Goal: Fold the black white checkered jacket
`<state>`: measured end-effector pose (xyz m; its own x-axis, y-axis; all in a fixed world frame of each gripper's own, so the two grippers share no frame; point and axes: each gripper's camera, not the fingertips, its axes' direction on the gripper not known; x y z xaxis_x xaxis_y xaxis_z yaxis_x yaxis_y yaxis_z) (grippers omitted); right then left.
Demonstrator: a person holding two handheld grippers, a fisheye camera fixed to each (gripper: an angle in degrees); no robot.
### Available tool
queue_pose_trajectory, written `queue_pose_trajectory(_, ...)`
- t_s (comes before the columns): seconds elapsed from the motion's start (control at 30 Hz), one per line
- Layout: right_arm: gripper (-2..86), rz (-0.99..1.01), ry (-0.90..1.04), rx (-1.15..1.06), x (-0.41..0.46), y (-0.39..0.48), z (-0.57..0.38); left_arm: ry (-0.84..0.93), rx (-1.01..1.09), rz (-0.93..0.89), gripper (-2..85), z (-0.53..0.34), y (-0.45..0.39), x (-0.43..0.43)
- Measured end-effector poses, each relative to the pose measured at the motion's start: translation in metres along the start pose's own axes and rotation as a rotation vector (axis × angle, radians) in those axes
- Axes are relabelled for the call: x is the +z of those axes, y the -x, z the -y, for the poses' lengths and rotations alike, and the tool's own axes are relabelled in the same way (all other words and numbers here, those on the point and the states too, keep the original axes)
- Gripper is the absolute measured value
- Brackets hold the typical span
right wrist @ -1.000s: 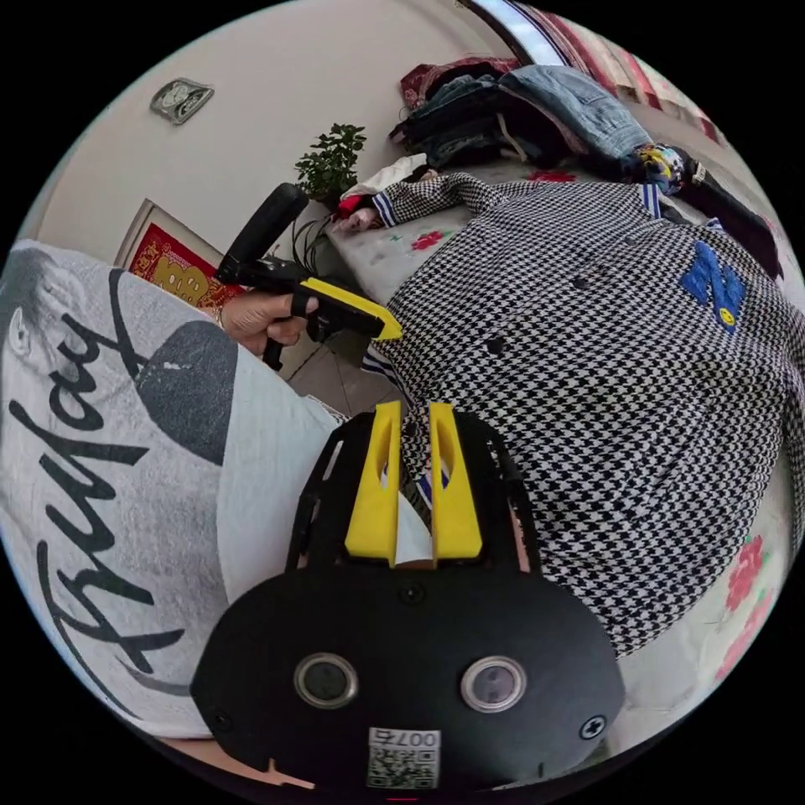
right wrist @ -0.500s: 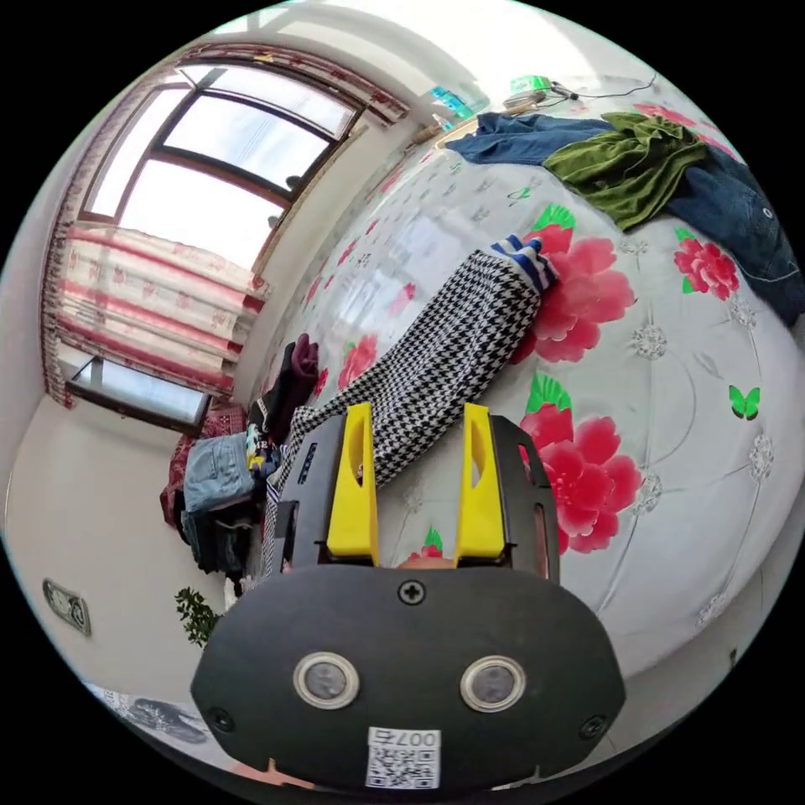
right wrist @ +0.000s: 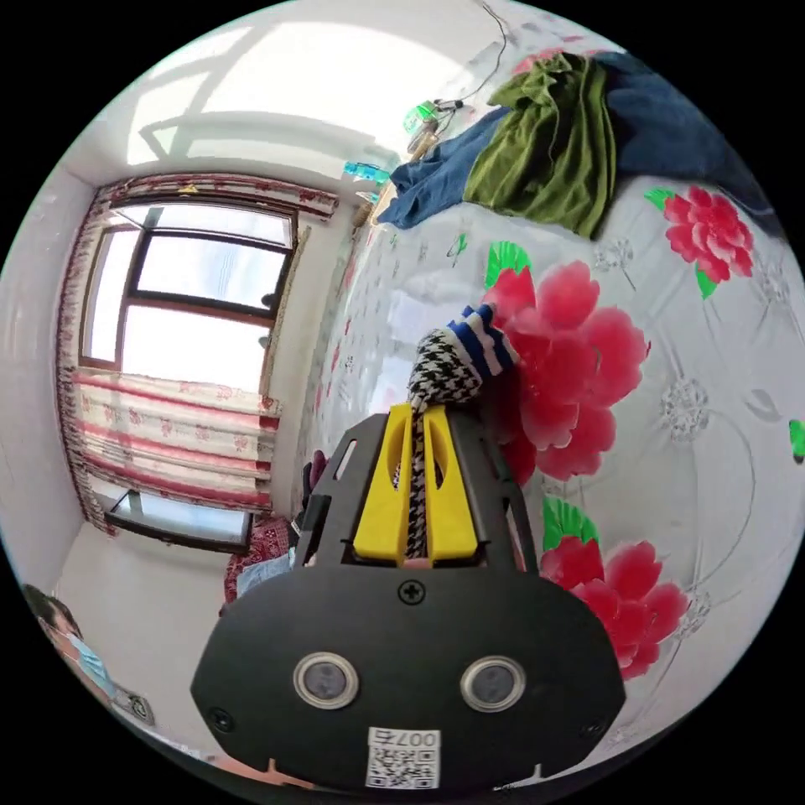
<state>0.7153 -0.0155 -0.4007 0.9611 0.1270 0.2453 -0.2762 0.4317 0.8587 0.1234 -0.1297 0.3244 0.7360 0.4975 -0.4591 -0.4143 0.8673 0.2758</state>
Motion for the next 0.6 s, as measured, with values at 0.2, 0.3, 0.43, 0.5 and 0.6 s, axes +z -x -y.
queue_pose_trajectory(0.2,1.2,-0.274,0.032,-0.067,-0.046,0.014,0.047,-0.17,-0.183,-0.06,12.5,0.064,0.083,-0.059)
queue_pose_trajectory(0.3,1.3,-0.384,-0.042,-0.037,-0.057,0.007,0.026,-0.248,-0.331,-0.178,17.0,0.083,0.133,-0.072)
queue_pose_trajectory(0.43,0.7,-0.367,0.014,-0.072,-0.038,0.017,-0.023,-0.404,-0.514,-0.363,17.4,0.079,0.189,-0.091)
queue_pose_trajectory(0.5,0.5,-0.366,0.131,-0.102,-0.016,0.024,-0.047,-0.489,-0.574,-0.448,17.3,0.071,0.207,-0.098)
queue_pose_trajectory(0.6,0.5,-0.345,0.333,-0.19,0.02,0.045,-0.086,-0.543,-0.664,-0.498,13.0,0.061,0.231,-0.106)
